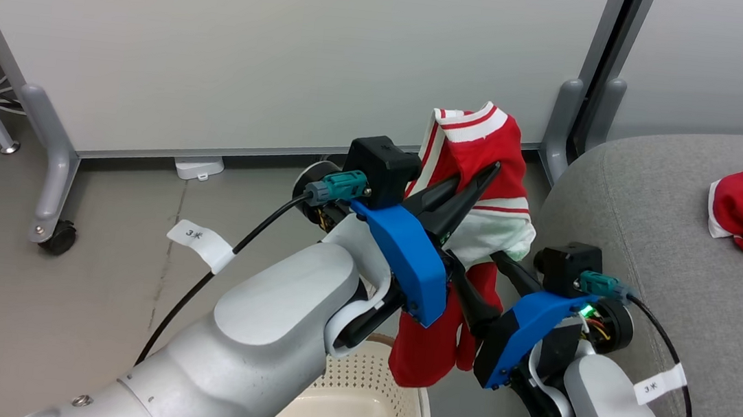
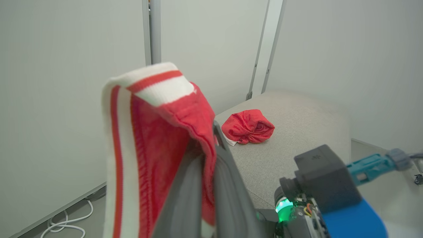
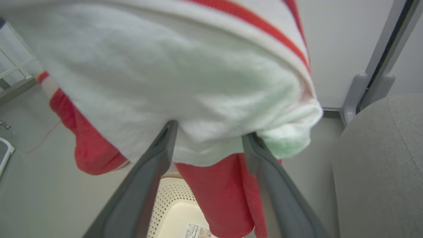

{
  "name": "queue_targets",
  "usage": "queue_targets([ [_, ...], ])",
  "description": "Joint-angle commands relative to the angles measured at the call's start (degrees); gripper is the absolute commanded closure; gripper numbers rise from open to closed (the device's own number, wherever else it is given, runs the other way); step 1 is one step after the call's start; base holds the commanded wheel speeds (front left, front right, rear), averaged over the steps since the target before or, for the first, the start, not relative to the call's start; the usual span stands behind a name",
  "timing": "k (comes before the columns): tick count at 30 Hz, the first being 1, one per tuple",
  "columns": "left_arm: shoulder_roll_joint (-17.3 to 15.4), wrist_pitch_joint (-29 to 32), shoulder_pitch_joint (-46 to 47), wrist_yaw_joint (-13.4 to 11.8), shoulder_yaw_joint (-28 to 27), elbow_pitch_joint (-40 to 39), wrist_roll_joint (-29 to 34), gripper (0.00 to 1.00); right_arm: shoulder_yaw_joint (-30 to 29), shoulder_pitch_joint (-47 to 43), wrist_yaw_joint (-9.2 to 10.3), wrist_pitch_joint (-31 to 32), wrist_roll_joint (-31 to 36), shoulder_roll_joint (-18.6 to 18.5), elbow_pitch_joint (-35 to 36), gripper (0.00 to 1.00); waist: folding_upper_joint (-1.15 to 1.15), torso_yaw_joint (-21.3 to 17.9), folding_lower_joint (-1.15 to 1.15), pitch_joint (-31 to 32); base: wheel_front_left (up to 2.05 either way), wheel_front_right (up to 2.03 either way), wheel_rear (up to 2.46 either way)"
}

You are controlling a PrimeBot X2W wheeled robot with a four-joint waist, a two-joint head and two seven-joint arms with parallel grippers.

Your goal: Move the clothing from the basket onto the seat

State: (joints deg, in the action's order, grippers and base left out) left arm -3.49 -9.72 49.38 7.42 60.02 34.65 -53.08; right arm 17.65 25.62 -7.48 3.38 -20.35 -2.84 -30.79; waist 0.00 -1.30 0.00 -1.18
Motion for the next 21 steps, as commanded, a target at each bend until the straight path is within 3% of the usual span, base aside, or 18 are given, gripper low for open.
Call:
queue_targets([
  [1, -0.1, -0.4, 1.0, 0.1, 0.1, -0.1, -0.4, 1.0, 0.3, 1.2, -0.03, -0.4, -0.2, -0.1, -0.8, 0.0, 0.0, 0.1, 0.0, 0.0, 0.0, 0.0, 0.0],
  [21, -0.3, -1.4, 1.9, 0.1, 3.1, -0.5, -3.3, 1.0, 5.8, 11.0, -0.03, -7.3, -2.6, -0.1, -16.1, 0.0, 0.0, 0.9, 0.0, 0.8, 0.0, 0.0, 0.0],
])
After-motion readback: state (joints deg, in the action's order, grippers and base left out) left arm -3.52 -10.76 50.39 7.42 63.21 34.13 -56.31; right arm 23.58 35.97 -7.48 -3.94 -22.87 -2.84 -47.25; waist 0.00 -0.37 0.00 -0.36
